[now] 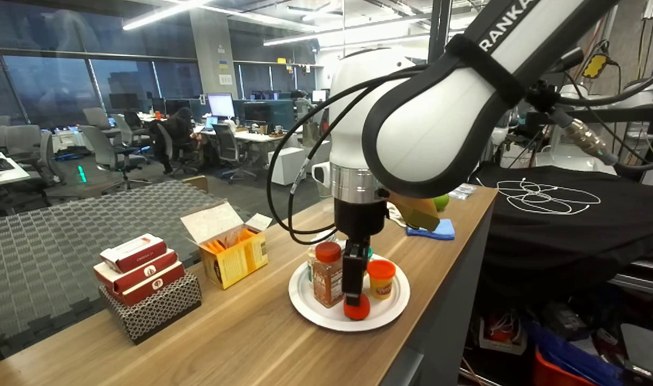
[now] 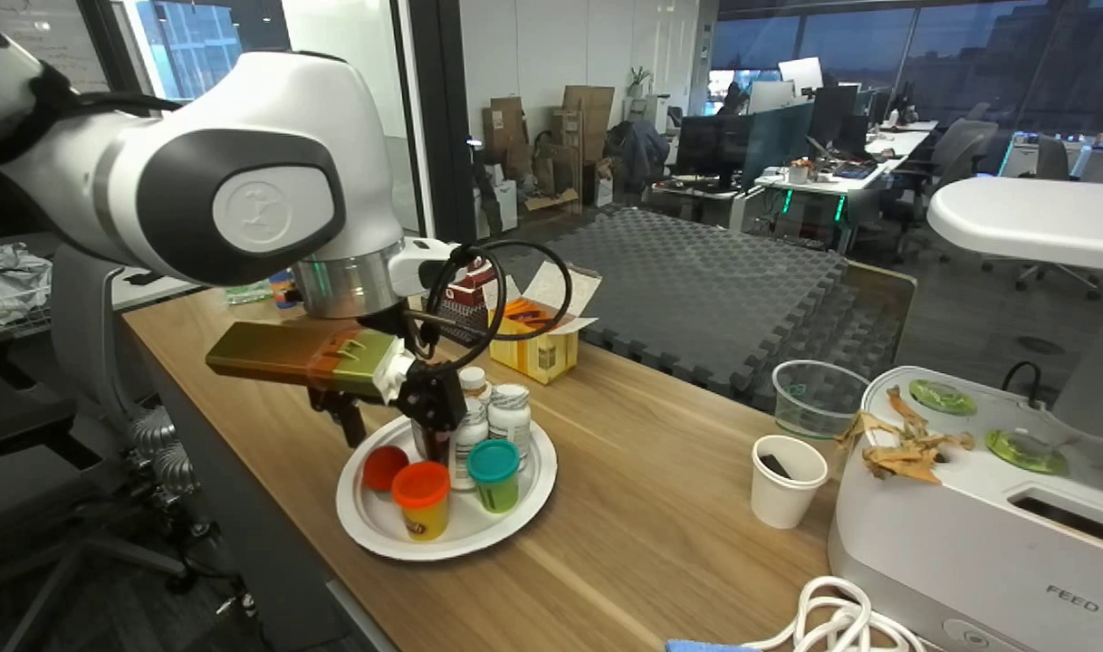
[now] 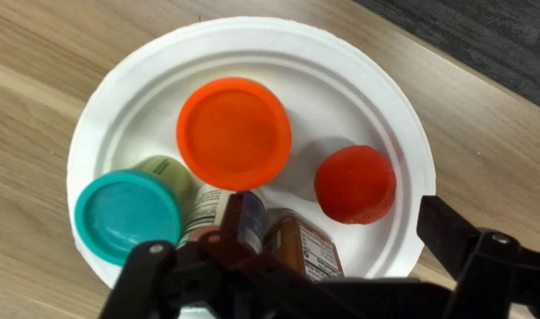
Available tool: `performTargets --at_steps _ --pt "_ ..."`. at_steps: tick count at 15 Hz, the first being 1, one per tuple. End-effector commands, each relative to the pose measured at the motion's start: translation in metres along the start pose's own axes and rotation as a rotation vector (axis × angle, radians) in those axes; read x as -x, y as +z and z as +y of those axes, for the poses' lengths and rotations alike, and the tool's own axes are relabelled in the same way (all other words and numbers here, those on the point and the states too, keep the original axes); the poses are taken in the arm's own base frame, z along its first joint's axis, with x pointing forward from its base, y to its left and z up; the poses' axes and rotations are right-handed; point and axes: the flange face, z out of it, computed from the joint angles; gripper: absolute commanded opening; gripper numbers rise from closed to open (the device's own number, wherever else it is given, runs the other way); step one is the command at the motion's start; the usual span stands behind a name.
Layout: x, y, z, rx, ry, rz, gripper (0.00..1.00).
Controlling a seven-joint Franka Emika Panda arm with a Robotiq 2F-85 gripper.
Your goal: Pick up the bottles and small containers from the table and put them on the plate.
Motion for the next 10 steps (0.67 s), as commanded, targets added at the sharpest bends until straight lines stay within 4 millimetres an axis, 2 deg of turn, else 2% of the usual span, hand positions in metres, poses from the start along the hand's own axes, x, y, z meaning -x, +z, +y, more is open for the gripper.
performTargets --at_steps 1,10 --pt "-0.0062 -0.0108 -0.0004 0.000 -0.025 0.010 1.00" --pt "-0.0031 -0.0182 -0.0087 0.010 -0.081 0.009 1.00"
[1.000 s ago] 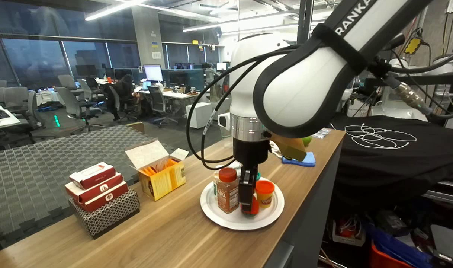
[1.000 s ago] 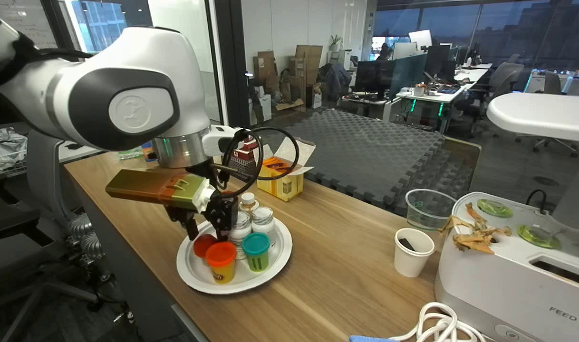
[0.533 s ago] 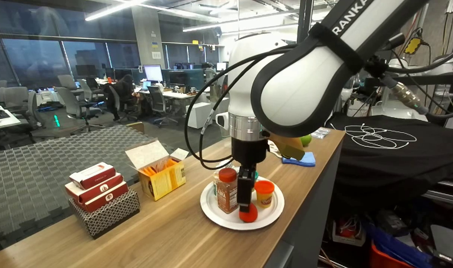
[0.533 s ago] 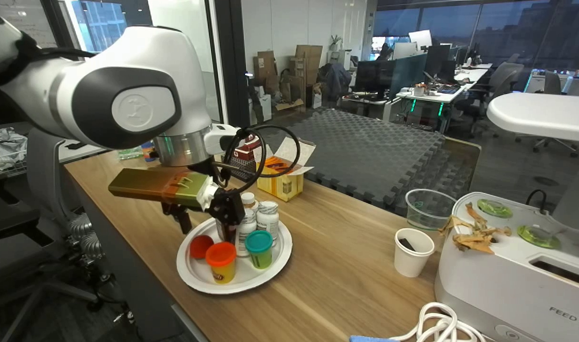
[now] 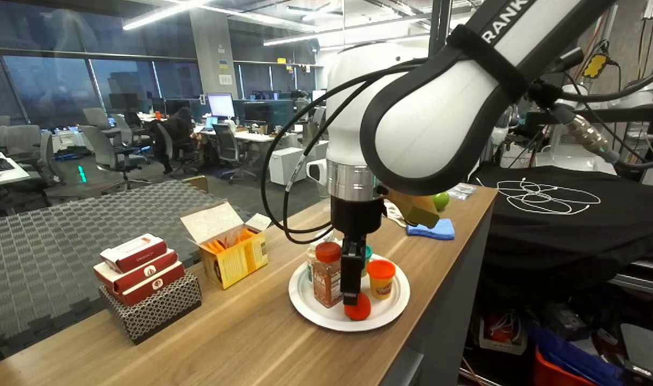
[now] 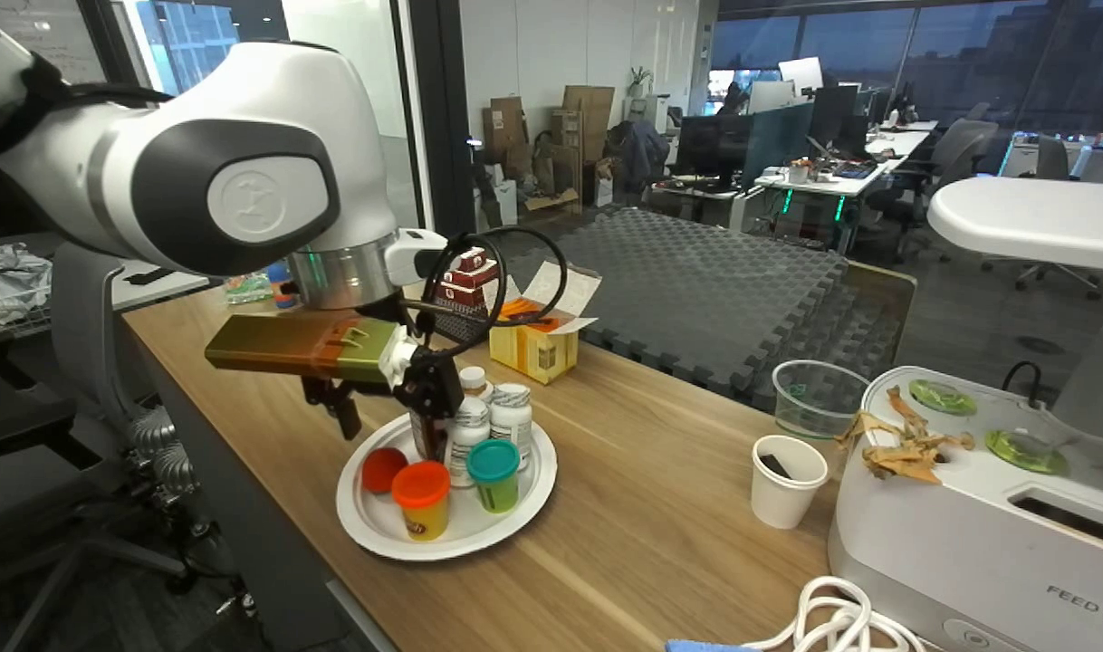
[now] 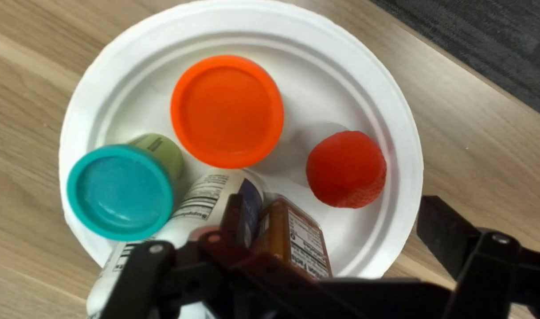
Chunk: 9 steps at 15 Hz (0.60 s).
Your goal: Pick up the bottles and small containers from the table and put them on the plate.
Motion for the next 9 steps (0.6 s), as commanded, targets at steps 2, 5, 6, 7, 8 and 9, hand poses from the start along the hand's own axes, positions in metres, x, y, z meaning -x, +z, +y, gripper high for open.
performTargets --at_steps 2,5,6,7,8,9 --pt "0.007 -0.013 -0.009 0.013 -0.015 -0.037 1.00" --pt "0.015 -0.012 -0.019 -0.002 -0.006 -0.082 1.00" --pt "0.016 -0.012 -0.022 -0.007 -0.008 -0.091 1.00" --pt "0.016 -0.013 -0.024 -0.009 -0.009 -0.097 1.00" --pt "0.015 -0.016 -0.027 -0.010 -0.013 -0.100 1.00" --pt "0.015 -0.020 -0.029 -0.009 -0.016 -0.107 1.00"
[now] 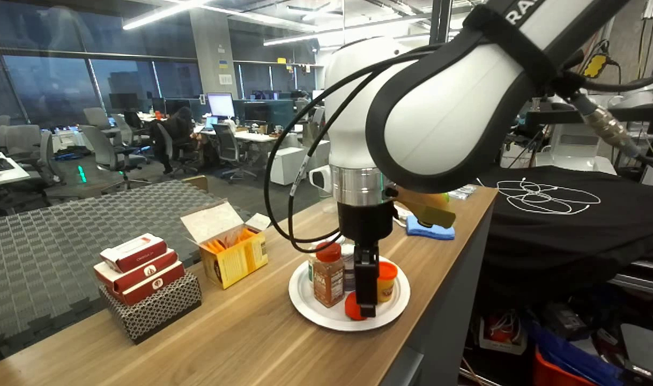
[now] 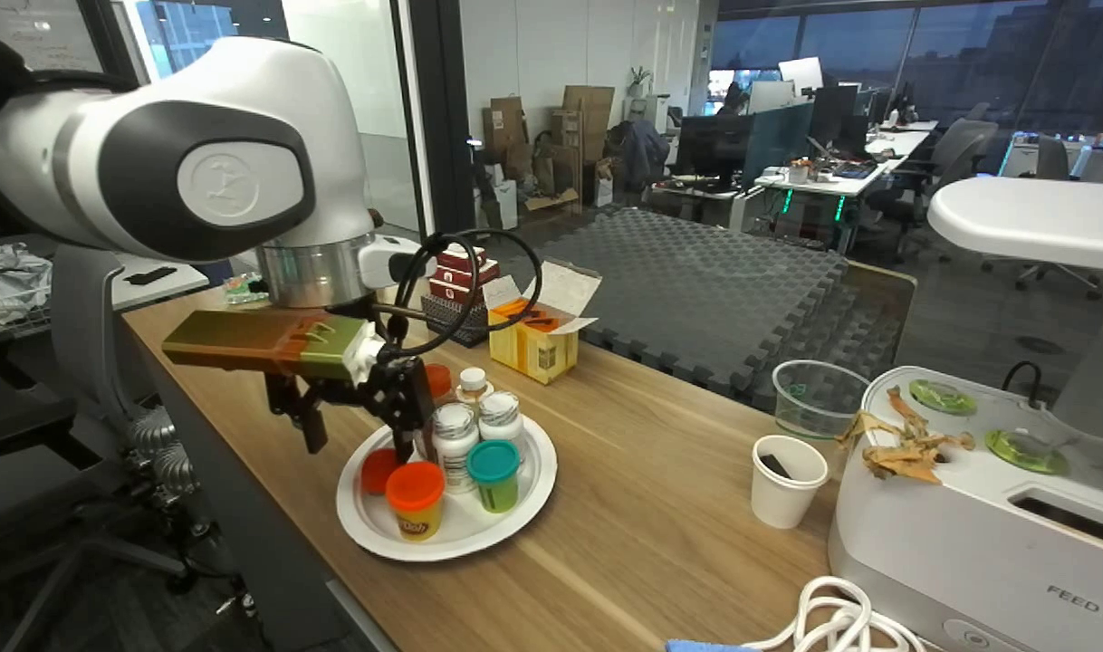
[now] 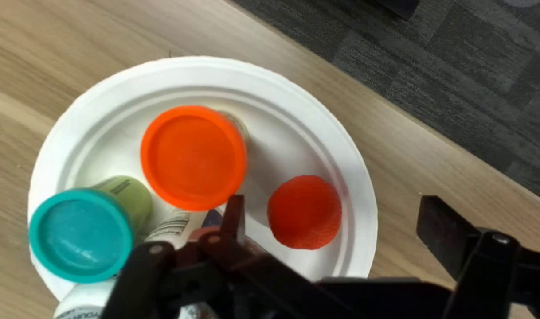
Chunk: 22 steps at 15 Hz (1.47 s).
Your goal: Pick up the bottles and small containers from the table and put them on the plate.
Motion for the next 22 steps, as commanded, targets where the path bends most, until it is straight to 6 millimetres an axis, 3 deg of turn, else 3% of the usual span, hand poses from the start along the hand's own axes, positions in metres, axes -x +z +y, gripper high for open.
performTargets --at_steps 1,7,14,17,20,22 --pt "0.006 -0.021 -0.011 0.014 0.001 -0.023 1.00" --pt "0.016 -0.068 -0.013 0.072 0.055 -0.044 1.00" --pt "0.031 -0.174 -0.010 0.169 0.148 0.087 1.00" --pt "0.041 -0.210 -0.011 0.270 0.161 0.154 1.00" --pt "0.056 -0.220 -0.014 0.335 0.153 0.198 1.00" --pt "0.065 -0.211 -0.009 0.298 0.147 0.248 1.00"
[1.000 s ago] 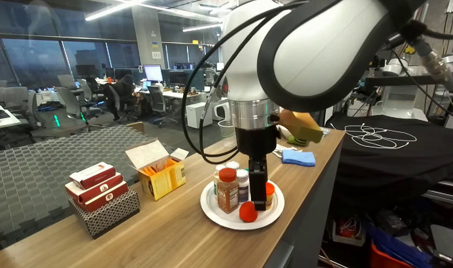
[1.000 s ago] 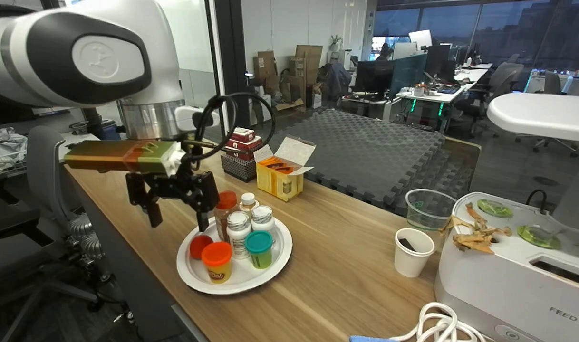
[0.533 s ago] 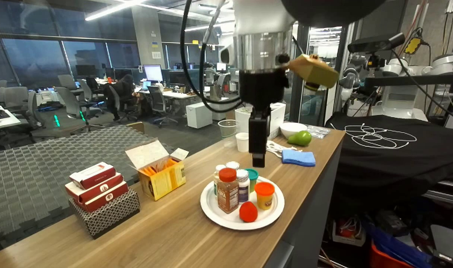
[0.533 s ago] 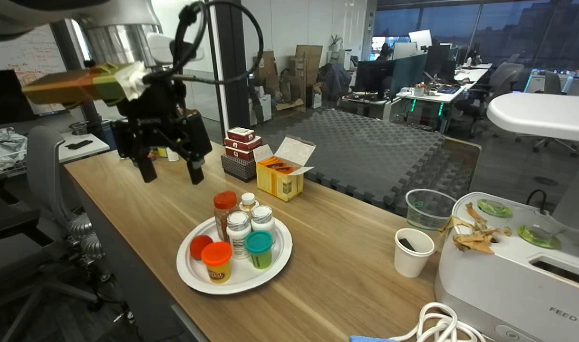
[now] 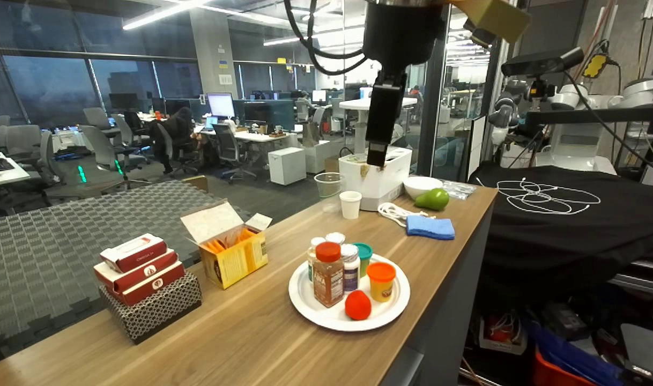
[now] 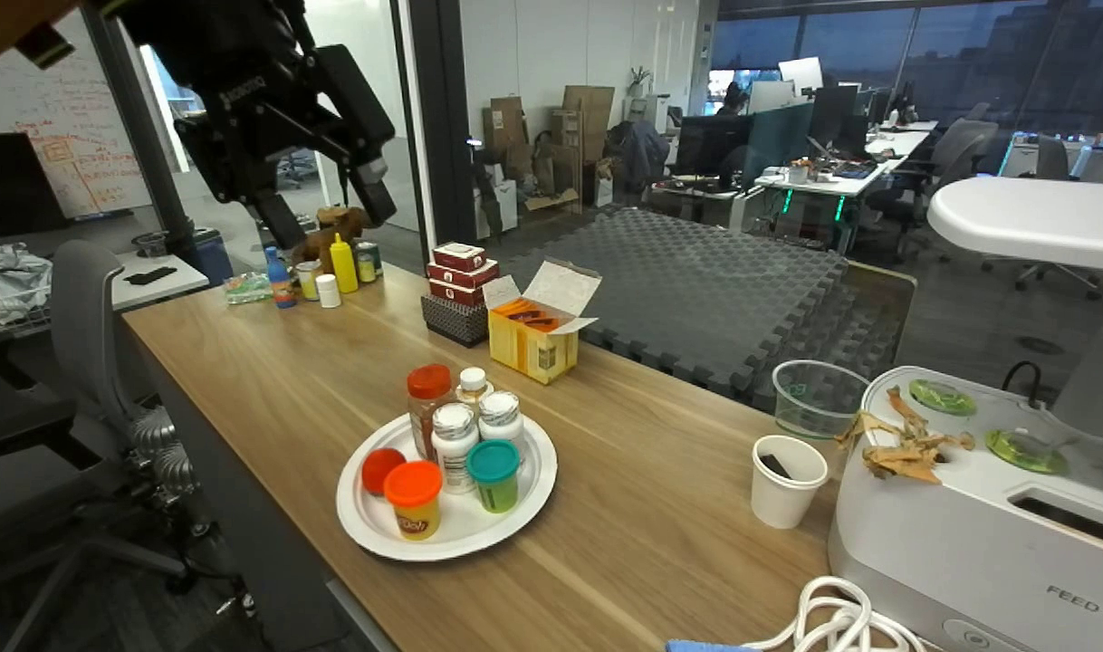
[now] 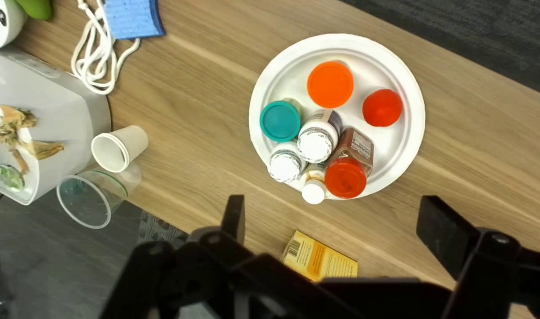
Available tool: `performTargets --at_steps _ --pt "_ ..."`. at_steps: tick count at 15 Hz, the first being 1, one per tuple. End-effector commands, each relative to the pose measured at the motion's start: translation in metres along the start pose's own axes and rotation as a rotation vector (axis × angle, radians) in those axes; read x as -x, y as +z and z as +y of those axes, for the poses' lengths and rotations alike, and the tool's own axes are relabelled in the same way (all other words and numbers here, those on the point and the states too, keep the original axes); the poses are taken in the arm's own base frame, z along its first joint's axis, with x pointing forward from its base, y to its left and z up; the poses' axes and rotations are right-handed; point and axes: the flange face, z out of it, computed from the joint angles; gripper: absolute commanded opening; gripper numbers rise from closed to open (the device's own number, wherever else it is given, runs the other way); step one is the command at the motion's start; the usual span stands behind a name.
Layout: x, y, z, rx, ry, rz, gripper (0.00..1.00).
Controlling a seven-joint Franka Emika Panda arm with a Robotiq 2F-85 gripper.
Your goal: Pick up the bottles and small containers from the table and put them on the plate.
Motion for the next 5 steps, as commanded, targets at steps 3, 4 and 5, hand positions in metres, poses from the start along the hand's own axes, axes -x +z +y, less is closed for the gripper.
performTargets --at_steps 3,4,5 --pt "0.011 0.006 0.000 -0.004 0.006 0.037 1.00" --pt "0.013 0.008 0.001 -0.005 0.008 0.038 1.00" --pt "0.014 0.009 0.001 -0.005 0.009 0.040 1.00"
